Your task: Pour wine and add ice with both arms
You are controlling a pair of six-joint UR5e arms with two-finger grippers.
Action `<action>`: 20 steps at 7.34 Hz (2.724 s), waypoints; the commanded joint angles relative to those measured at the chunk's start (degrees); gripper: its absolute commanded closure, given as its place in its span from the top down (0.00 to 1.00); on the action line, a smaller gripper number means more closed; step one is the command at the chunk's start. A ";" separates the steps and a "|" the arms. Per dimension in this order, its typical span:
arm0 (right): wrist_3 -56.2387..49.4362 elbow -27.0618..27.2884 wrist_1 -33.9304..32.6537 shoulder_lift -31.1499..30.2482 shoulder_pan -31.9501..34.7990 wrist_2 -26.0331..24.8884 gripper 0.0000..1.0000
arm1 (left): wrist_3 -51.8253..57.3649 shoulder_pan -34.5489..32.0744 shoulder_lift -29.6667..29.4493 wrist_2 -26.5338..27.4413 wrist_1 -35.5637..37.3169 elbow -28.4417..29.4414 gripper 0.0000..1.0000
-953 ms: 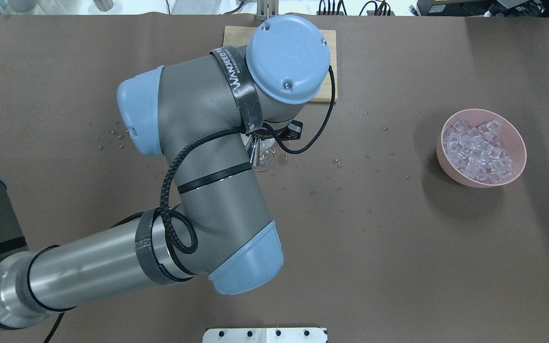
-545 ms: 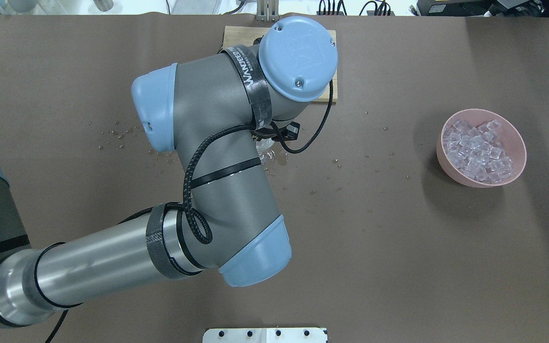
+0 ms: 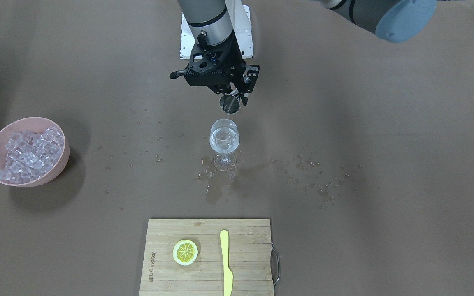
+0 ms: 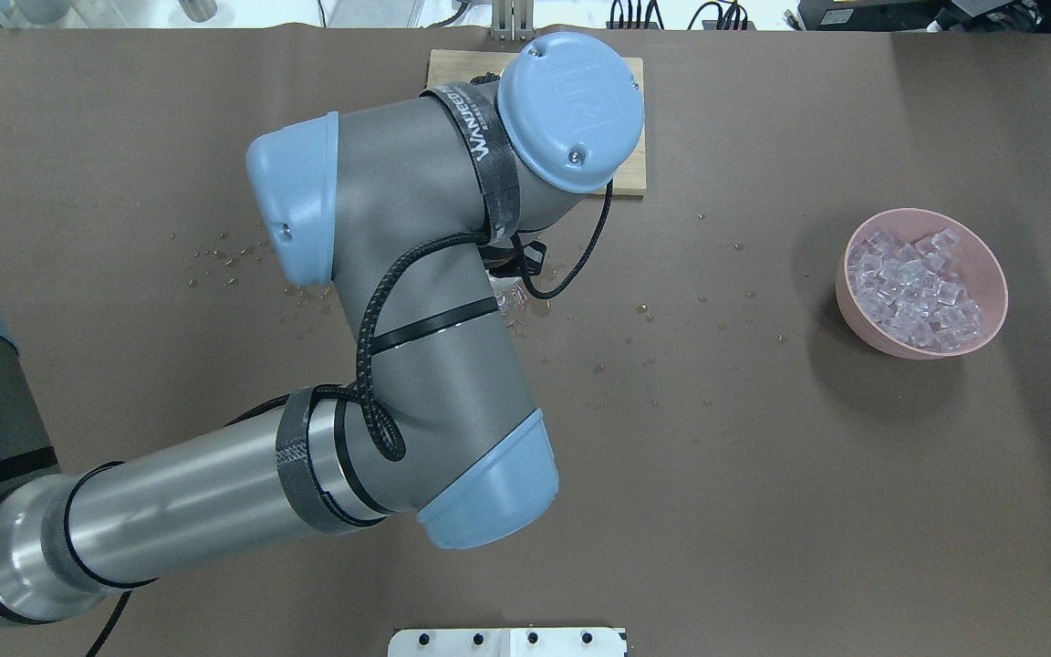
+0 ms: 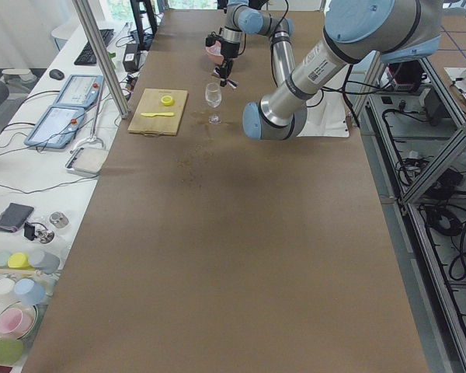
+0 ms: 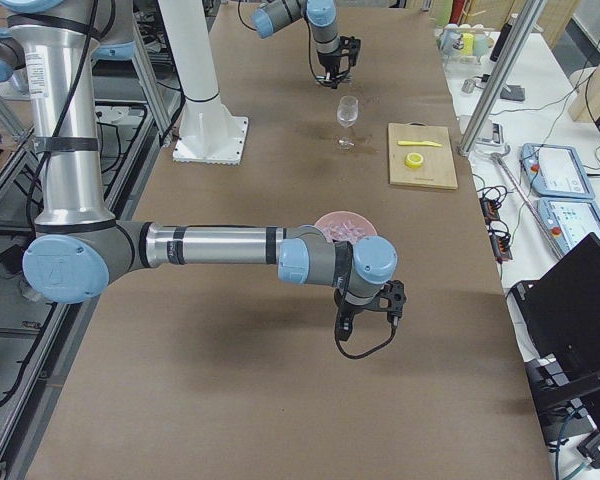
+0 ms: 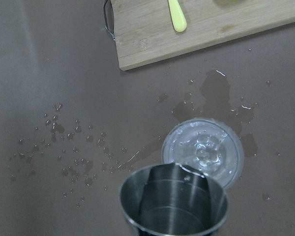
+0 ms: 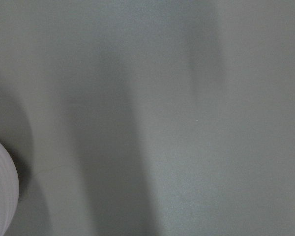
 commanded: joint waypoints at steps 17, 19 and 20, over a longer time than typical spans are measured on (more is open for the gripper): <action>0.00 -2.67 0.09 1.95 -0.73 1.09 1.00 | -5.16 1.04 6.32 11.04 -2.20 -13.50 0.00; 0.00 -2.49 0.18 2.12 -0.73 1.09 1.00 | -5.16 -4.05 12.04 8.15 -11.41 -18.61 0.00; 0.00 -2.41 0.18 2.12 -0.73 1.17 1.00 | -4.81 -6.69 16.95 6.82 -16.86 -21.59 0.00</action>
